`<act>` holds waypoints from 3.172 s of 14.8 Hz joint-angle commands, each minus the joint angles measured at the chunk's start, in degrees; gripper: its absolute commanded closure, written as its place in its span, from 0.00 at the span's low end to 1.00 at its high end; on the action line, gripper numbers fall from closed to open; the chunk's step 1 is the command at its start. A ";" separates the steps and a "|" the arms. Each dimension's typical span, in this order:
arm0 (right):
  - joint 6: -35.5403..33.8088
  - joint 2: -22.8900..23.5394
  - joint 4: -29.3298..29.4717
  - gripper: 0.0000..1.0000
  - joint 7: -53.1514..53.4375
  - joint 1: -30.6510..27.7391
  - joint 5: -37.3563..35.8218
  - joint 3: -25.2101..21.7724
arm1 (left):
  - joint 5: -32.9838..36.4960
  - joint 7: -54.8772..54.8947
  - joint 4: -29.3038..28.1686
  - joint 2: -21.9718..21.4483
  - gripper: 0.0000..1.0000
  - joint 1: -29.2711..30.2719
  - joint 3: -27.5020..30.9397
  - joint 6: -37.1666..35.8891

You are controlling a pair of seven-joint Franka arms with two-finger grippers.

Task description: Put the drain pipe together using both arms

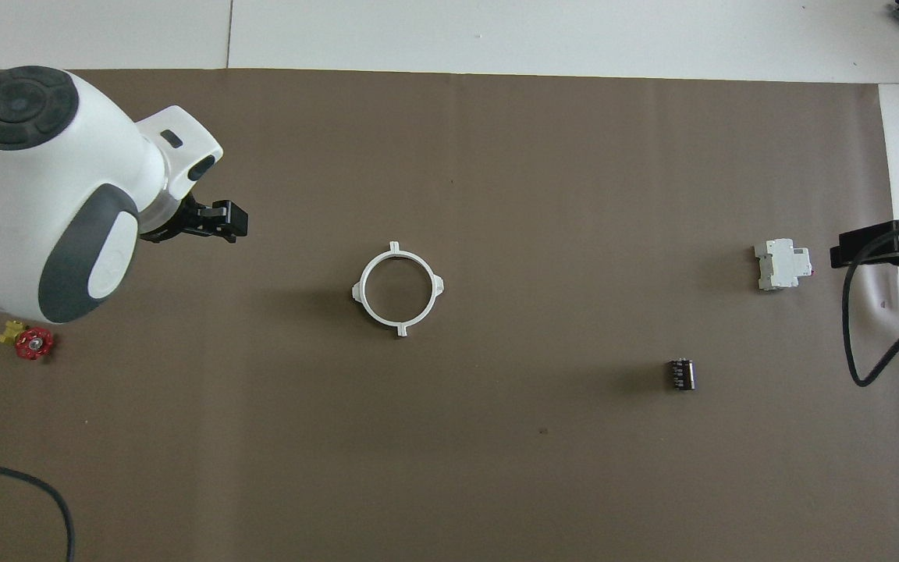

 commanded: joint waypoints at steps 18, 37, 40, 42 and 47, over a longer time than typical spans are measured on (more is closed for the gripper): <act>0.47 -1.14 -1.38 0.00 -1.48 0.13 -0.88 0.01 | -5.13 12.41 0.64 -14.50 0.00 -1.58 12.32 -16.36; 0.47 -1.14 -1.38 0.00 -1.48 0.13 -0.88 0.01 | -5.04 12.23 3.62 -15.29 0.00 -1.58 12.67 -20.58; 0.47 -1.14 -1.38 0.00 -1.48 0.13 -0.88 0.01 | -5.12 12.23 3.62 -15.38 0.00 -1.49 12.32 -20.58; 0.47 -1.14 -1.38 0.00 -1.48 0.04 -0.88 0.01 | -5.21 12.14 3.62 -15.38 0.00 -1.06 12.15 -20.58; 0.39 -1.14 -1.38 0.00 -1.48 0.04 -0.88 0.01 | -5.30 12.23 3.62 -15.38 0.00 -0.79 12.06 -20.58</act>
